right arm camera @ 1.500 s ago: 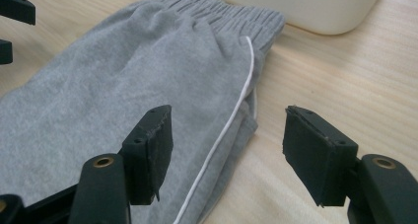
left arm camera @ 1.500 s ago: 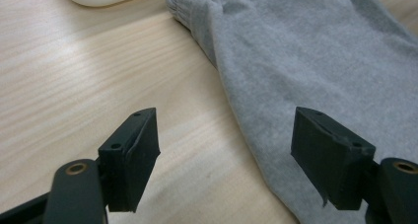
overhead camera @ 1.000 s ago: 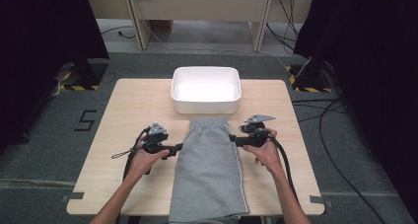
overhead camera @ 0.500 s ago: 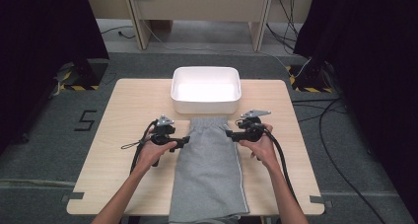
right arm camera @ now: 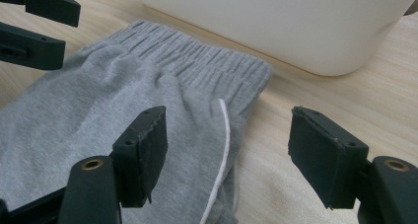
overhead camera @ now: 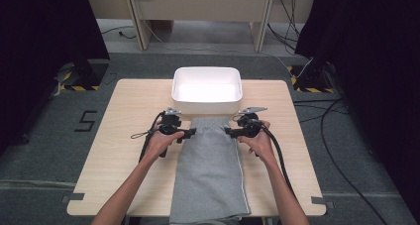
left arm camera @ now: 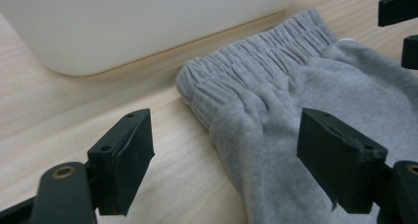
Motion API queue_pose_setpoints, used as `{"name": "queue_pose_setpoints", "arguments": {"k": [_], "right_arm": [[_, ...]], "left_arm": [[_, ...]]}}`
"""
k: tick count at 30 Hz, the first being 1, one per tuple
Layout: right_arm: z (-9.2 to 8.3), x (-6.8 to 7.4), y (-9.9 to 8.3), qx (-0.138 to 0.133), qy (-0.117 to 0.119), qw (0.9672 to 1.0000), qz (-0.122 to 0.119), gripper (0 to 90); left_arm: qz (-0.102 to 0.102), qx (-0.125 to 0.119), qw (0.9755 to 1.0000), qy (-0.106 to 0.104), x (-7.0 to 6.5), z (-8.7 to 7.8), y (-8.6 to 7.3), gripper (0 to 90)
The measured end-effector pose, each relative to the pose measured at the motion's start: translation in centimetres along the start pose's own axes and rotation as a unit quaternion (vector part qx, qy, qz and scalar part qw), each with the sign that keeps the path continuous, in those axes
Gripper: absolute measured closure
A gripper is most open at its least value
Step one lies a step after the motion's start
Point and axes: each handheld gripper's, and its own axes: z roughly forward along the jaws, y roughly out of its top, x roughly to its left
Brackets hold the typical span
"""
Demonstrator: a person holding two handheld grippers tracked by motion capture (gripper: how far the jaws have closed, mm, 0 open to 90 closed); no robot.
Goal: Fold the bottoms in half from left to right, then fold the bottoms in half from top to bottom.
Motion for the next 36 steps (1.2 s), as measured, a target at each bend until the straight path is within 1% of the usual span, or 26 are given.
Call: {"name": "queue_pose_setpoints", "arguments": {"k": [2, 7, 10, 12, 14, 15, 16, 20, 22, 23, 24, 25, 28, 31, 33, 35, 36], "right_arm": [[0.1, -0.1, 0.1, 0.0, -0.001, 1.0, -0.004, 31.9], [0.5, -0.2, 0.2, 0.002, 0.001, 1.0, 0.002, 31.9], [0.8, -0.4, 0.1, 0.005, 0.001, 1.0, 0.006, 31.9], [0.9, -0.6, 0.2, 0.006, -0.001, 1.0, 0.003, 31.9], [1.1, -0.6, 0.3, 0.009, -0.002, 0.9999, 0.005, 31.8], [1.2, -0.7, 0.4, 0.008, -0.002, 1.0, 0.0, 31.7], [1.3, -0.6, 0.4, 0.009, 0.0, 1.0, 0.001, 31.7], [1.9, -0.4, 0.7, 0.018, 0.001, 0.9998, 0.0, 31.8], [2.4, -0.3, 0.7, 0.021, 0.005, 0.9998, 0.003, 31.9], [2.7, -0.3, 0.7, 0.023, 0.008, 0.9997, 0.0, 32.1], [2.9, -0.2, 0.6, 0.027, 0.007, 0.9996, 0.004, 32.1], [3.2, -0.2, 0.6, 0.03, 0.007, 0.9995, 0.001, 32.1], [4.2, -0.1, 0.3, 0.046, 0.007, 0.9989, -0.002, 32.5], [5.0, -0.2, 0.0, 0.058, 0.008, 0.9983, 0.0, 33.7], [5.1, -0.2, 0.0, 0.052, 0.005, 0.9986, -0.007, 36.0], [5.1, -0.1, 0.1, 0.057, 0.0, 0.9983, -0.014, 39.4], [5.1, 0.0, 0.1, 0.058, 0.0, 0.9982, -0.017, 42.5]], "left_arm": [[-0.002, 0.001, 1.0, 0.001, 0.0, 0.3, 0.3, 20.9], [-0.005, 0.012, 0.9999, -0.001, -0.2, 1.1, 0.5, 20.8], [-0.008, 0.013, 0.9999, 0.001, -0.3, 1.5, 0.7, 20.9], [-0.006, 0.017, 0.9998, 0.003, -0.3, 1.8, 0.9, 20.9], [-0.008, 0.017, 0.9998, 0.006, -0.3, 2.0, 1.0, 20.9], [-0.011, 0.016, 0.9998, 0.006, -0.3, 2.1, 1.1, 21.1], [-0.011, 0.017, 0.9998, 0.006, -0.3, 2.3, 1.0, 21.2], [0.002, 0.033, 0.9992, 0.021, -0.1, 2.8, 0.7, 21.4], [-0.005, 0.034, 0.9993, 0.018, 0.1, 3.1, 0.6, 21.5], [-0.001, 0.037, 0.9992, 0.018, 0.2, 3.2, 0.6, 22.1], [0.004, 0.04, 0.999, 0.02, 0.1, 3.3, 0.5, 23.1], [0.013, 0.043, 0.9987, 0.023, 0.1, 3.4, 0.4, 24.4], [0.031, 0.058, 0.9975, 0.028, -0.2, 3.8, 0.1, 28.2], [0.05, 0.061, 0.9963, 0.034, -0.4, 4.0, 0.0, 31.9], [0.06, 0.062, 0.9958, 0.032, -0.6, 3.9, 0.0, 36.9], [0.068, 0.061, 0.9953, 0.033, -0.7, 4.0, 0.0, 40.0], [0.071, 0.06, 0.9952, 0.032, -0.7, 4.0, 0.0, 41.7]]}}
